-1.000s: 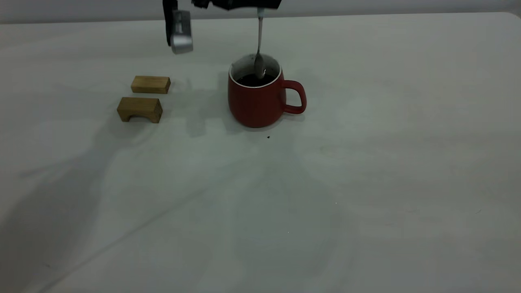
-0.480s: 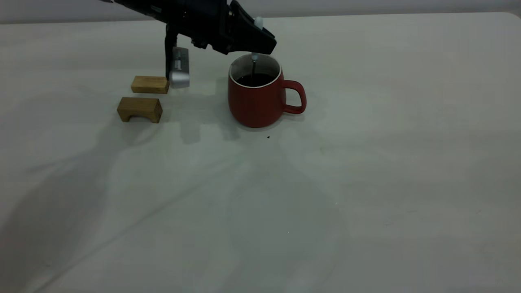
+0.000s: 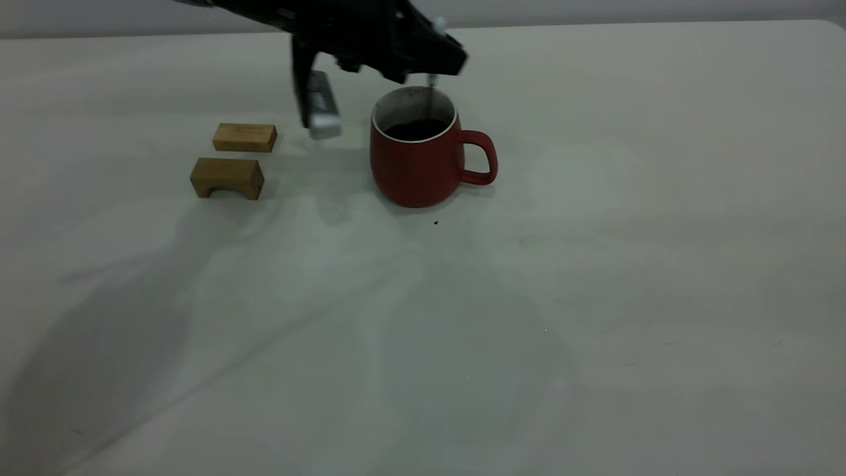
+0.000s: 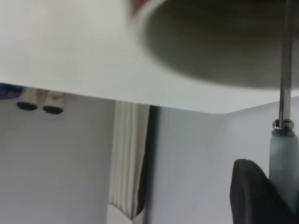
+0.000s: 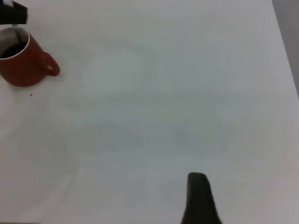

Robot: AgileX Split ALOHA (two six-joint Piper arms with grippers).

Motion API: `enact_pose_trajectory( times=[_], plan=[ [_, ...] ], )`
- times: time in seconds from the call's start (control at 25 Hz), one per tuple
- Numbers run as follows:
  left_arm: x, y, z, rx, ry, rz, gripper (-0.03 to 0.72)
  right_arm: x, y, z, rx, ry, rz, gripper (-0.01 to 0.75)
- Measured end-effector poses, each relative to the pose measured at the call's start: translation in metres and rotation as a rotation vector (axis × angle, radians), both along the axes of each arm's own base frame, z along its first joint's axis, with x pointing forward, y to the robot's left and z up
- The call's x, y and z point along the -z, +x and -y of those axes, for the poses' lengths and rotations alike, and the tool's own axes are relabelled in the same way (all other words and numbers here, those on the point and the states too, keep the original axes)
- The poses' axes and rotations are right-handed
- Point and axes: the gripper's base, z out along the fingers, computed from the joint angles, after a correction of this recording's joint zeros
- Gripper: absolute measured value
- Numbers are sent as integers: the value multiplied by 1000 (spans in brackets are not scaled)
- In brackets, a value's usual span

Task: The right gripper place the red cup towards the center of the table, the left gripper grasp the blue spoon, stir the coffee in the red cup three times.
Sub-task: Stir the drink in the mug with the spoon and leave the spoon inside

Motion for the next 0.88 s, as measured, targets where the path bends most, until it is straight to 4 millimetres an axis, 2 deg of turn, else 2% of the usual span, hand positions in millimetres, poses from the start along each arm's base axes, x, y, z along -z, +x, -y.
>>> enact_pose_trajectory(
  times=[0.12, 0.24, 0.4, 0.52, 0.64, 0.76, 0.88],
  plan=[
    [4, -6, 11, 32, -4, -11, 114, 0, 0, 0, 0, 0, 0, 572],
    [5, -11, 11, 91, -8, -22, 111, 0, 0, 0, 0, 0, 0, 572],
    [7, -11, -5, 145, 17, -32, 111, 0, 0, 0, 0, 0, 0, 572],
    [7, -4, -21, 111, 24, -29, 111, 0, 0, 0, 0, 0, 0, 572],
    [7, 3, -25, 52, 21, -1, 110, 0, 0, 0, 0, 0, 0, 572],
    [5, 8, -19, -7, 15, 52, 110, 0, 0, 0, 0, 0, 0, 572],
    [4, 7, -5, -32, 13, 86, 110, 0, 0, 0, 0, 0, 0, 572]
  ],
)
